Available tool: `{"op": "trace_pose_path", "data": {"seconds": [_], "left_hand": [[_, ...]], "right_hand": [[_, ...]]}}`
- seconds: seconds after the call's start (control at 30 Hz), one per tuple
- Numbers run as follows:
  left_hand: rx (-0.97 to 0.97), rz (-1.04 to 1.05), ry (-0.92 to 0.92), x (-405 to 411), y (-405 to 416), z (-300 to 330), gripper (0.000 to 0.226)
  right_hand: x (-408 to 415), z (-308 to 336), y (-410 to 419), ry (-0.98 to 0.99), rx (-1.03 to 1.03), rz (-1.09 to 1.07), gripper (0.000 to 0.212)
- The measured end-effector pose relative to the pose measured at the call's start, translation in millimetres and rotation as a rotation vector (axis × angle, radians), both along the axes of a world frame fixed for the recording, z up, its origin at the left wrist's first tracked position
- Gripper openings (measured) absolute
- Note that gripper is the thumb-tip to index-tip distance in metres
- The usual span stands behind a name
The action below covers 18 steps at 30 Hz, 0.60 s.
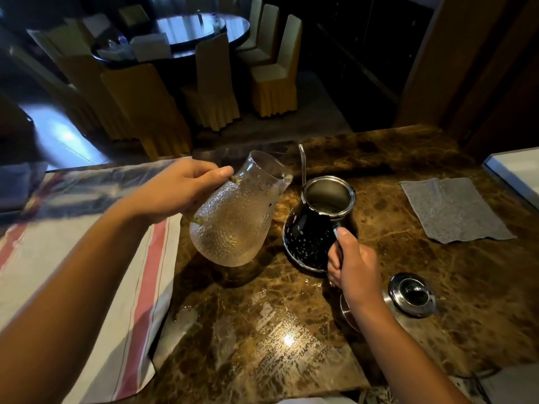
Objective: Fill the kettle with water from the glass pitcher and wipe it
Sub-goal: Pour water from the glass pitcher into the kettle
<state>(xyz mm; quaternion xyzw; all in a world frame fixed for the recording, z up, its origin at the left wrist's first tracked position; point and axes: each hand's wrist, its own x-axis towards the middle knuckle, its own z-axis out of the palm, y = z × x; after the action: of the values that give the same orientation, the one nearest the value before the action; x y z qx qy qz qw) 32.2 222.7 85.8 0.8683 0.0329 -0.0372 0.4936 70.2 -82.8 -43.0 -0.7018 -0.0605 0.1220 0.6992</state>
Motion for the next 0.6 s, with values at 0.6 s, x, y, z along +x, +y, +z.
{"op": "trace_pose_path", "data": {"seconds": [0.6], "left_hand": [[-0.098,0.71,-0.283,-50,-4,-76,0.052]], "right_hand": [[-1,-4,2,0.034,-0.021,-0.045,0.063]]}}
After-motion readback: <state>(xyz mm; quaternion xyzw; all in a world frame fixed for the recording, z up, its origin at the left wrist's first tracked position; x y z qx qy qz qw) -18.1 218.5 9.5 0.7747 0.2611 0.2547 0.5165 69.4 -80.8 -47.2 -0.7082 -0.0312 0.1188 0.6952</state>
